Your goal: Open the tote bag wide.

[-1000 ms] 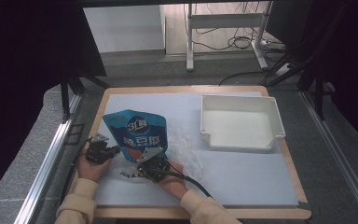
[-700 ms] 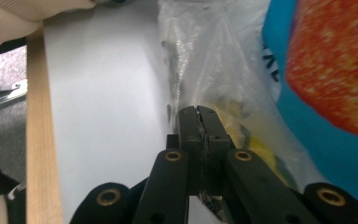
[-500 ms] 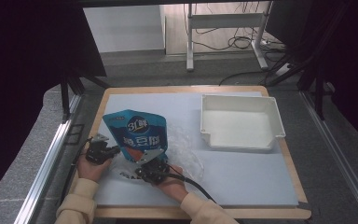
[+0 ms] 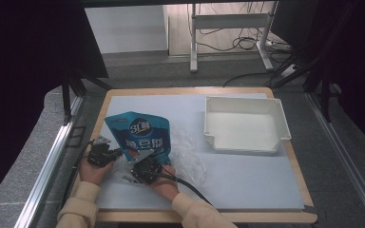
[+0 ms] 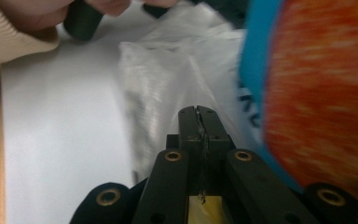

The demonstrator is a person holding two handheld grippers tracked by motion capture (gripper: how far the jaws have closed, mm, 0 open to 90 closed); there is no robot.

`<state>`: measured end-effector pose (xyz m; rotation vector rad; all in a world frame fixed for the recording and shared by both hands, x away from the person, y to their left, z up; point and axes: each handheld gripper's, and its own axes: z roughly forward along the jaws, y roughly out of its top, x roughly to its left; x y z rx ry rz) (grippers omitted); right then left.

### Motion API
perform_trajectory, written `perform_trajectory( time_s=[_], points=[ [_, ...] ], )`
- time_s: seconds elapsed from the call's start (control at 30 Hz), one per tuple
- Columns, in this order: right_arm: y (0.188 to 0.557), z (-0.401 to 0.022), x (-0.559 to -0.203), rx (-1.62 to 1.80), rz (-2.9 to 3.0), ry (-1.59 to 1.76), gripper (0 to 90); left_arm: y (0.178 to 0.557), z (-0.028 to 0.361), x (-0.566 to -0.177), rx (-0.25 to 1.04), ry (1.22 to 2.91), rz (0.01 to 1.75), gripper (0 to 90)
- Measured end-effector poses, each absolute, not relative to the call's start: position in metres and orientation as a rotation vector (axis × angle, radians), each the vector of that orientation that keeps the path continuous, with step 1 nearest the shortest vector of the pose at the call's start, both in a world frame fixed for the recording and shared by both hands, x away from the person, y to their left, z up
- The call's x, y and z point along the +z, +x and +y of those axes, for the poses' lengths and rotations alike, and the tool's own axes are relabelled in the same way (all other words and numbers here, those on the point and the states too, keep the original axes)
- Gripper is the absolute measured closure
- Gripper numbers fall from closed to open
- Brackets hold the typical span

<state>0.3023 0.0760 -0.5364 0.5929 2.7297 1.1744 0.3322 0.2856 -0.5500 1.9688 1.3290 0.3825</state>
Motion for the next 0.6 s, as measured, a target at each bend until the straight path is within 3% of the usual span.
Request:
perform_trajectory(
  time_s=[0.33,0.6],
  points=[
    [0.285,0.081,-0.541,1.14,2.799,0.492,89.0,0.332,0.286,-0.55,0.383,1.969,1.329,88.8],
    [0.28,0.042,-0.505,1.217,2.712,0.465,89.0,0.332,0.285,-0.55,0.384,1.966,1.327,88.8]
  ],
)
